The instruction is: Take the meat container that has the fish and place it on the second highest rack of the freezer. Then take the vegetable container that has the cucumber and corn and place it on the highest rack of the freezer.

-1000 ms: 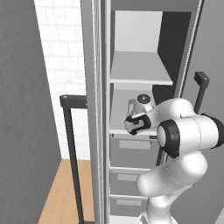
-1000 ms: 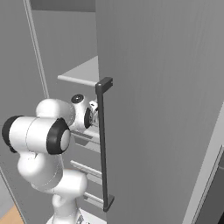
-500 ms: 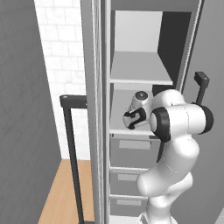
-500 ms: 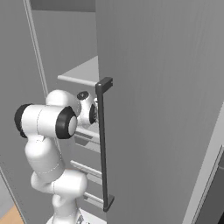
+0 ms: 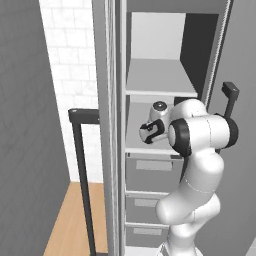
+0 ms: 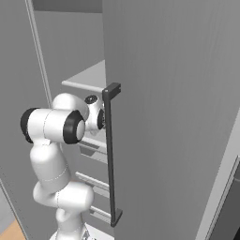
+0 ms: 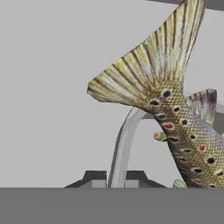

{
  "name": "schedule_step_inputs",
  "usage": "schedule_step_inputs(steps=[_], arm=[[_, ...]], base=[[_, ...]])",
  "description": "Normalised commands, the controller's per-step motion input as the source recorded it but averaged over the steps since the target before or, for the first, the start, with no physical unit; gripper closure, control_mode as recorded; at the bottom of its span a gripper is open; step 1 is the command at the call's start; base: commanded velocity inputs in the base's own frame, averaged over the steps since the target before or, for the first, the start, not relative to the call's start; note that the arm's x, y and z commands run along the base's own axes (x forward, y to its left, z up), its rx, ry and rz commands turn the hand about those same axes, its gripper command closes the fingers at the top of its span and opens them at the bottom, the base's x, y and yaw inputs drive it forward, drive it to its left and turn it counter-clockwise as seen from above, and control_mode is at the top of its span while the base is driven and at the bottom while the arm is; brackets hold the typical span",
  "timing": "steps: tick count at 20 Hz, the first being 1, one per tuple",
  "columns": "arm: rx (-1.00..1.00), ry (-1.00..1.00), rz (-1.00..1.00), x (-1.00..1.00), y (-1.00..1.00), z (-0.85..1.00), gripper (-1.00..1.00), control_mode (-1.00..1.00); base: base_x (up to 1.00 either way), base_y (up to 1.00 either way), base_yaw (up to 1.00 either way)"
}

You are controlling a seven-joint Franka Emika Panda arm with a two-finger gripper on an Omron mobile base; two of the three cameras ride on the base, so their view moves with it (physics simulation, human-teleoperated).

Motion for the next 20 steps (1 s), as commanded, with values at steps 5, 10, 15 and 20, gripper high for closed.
schedule_step_inputs(steps=[5,10,15,20], arm=[[0.00,0.00,0.00,0.00,0.00,0.00,1.00,-1.00],[0.00,0.00,0.00,0.00,0.00,0.00,-1.00,-1.00],[0.00,0.00,0.00,0.00,0.00,0.00,-1.00,-1.00],[0.00,0.00,0.00,0.00,0.00,0.00,-1.00,-1.00]], base=[[0.00,0.00,0.00],[0.00,0.00,0.00],[0.00,0.00,0.00],[0.00,0.00,0.00]])
